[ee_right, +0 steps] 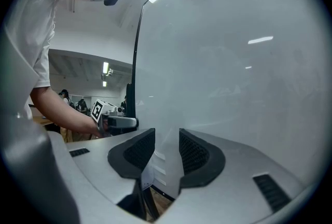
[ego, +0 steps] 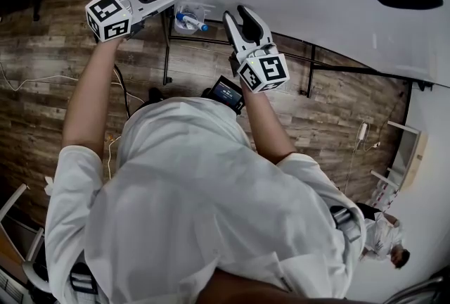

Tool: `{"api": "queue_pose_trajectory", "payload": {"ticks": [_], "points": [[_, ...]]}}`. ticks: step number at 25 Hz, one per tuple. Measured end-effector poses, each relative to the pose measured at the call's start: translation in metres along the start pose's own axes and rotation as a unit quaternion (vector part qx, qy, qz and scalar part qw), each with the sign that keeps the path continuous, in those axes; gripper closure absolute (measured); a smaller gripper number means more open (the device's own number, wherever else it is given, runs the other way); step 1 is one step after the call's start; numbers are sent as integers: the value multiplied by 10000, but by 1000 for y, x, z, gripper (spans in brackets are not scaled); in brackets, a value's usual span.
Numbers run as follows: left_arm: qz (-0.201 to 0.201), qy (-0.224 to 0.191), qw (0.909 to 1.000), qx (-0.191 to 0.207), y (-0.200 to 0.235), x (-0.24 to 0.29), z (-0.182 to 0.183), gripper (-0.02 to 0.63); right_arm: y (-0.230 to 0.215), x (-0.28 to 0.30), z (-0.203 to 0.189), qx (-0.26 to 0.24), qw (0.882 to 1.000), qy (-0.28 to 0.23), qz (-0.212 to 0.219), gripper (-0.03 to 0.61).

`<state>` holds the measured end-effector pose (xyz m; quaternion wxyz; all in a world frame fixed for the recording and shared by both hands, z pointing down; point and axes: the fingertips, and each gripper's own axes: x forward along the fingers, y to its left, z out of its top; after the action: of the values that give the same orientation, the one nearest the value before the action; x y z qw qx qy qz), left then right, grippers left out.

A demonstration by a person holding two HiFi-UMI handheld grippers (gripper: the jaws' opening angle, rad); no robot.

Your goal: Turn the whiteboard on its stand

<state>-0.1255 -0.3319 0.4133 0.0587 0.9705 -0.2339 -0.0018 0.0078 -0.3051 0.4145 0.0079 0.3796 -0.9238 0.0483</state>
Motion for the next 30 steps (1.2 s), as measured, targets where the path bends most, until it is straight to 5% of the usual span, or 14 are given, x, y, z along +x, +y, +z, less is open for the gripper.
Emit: {"api": "queue_pose_trajectory", "payload": {"ticks": [2, 26, 30], "points": [[10, -56, 10000, -16, 13, -33, -4, 430, 24, 22, -5, -36, 10000, 38, 6, 437], [22, 27, 10000, 35, 9, -29, 4, 428, 20, 15, -2, 39, 9999, 60, 153, 442], [35, -49, 10000, 26, 26, -85, -2, 430, 68, 49, -11, -40, 9996, 137, 224, 442]]}}
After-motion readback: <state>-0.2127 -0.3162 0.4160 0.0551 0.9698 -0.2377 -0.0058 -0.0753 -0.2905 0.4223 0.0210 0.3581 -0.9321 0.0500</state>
